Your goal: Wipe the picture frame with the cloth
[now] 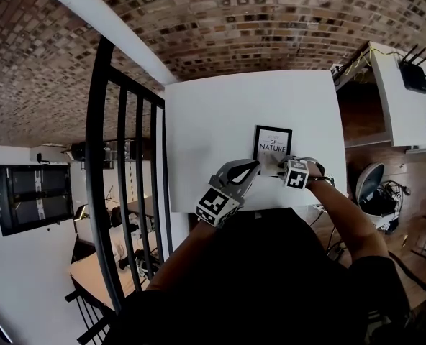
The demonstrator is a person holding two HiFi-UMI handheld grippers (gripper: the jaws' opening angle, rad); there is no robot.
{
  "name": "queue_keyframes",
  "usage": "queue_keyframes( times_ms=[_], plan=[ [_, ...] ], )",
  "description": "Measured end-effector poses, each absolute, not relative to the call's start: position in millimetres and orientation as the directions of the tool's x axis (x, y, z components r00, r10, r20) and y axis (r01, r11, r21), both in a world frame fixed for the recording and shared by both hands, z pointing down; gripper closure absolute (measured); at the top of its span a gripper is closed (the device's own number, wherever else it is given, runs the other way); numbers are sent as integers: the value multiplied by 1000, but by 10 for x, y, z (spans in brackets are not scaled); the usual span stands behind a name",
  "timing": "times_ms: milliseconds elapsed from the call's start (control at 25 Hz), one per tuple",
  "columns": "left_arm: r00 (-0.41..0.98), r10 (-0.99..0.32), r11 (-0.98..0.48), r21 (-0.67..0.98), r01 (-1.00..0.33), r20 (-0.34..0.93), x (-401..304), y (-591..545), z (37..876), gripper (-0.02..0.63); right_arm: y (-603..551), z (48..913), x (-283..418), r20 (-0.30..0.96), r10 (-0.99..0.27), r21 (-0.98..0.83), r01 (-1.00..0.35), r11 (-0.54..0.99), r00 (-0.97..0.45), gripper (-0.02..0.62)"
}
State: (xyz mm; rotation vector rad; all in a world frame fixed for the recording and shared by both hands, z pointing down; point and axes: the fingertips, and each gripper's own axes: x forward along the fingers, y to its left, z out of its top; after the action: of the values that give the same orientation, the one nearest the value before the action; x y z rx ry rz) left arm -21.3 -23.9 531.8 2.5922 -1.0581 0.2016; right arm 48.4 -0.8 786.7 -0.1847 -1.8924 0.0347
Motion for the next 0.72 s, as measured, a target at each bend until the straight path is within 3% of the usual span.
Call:
queue_keyframes(
  times_ms=[440, 720],
  plan=[
    [735, -634, -694, 242, -678, 241, -75, -230, 5284, 606, 568, 7820, 591, 922, 233, -193, 153, 969, -310, 497],
    [722, -653, -686, 227, -692, 227, -135, -283, 5220, 606, 184, 7380, 488, 860, 140, -161, -2, 987, -491, 497]
  ],
)
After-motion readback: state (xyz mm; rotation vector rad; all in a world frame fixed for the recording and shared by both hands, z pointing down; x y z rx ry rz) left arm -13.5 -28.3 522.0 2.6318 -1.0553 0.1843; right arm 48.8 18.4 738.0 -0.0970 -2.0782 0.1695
